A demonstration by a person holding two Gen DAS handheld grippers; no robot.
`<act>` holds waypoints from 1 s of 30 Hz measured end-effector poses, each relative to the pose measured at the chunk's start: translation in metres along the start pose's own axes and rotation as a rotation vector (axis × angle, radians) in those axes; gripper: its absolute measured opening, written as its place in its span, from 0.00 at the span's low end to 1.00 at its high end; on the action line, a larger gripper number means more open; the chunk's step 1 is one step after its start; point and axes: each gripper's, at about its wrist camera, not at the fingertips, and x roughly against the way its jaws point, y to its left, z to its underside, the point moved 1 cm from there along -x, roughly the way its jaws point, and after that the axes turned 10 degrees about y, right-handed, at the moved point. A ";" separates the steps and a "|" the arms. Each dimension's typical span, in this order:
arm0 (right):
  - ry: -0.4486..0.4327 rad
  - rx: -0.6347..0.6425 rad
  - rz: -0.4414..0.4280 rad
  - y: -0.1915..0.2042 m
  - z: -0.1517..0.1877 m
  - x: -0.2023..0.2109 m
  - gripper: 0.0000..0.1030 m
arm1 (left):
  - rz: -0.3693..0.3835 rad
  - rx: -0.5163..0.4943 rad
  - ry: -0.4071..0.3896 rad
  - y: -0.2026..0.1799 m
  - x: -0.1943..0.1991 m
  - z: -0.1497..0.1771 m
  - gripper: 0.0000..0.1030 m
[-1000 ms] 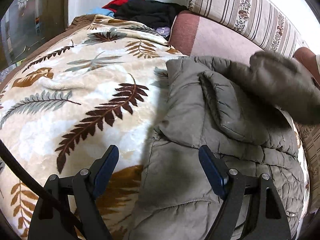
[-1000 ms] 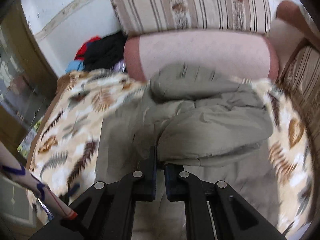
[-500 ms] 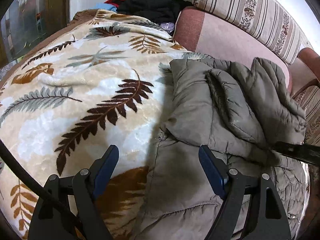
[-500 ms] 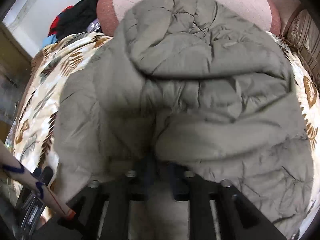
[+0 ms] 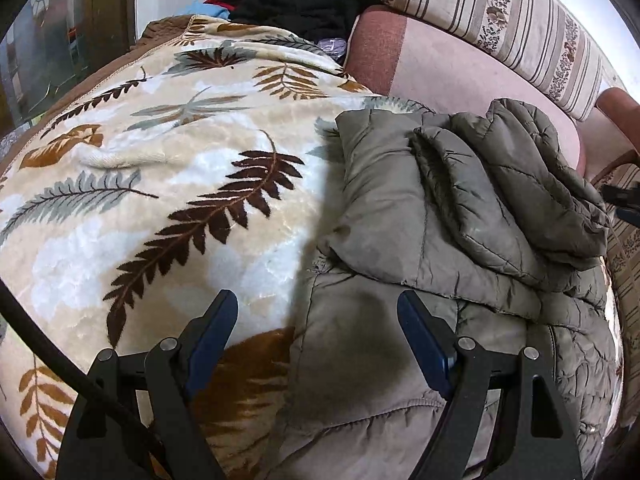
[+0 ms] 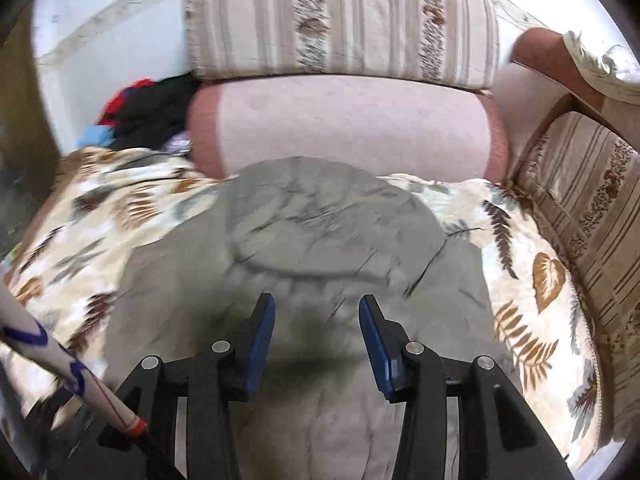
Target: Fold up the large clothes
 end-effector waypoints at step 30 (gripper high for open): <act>0.140 0.317 -0.036 0.132 0.021 -0.072 0.49 | 0.062 0.034 0.008 0.009 0.005 -0.006 0.79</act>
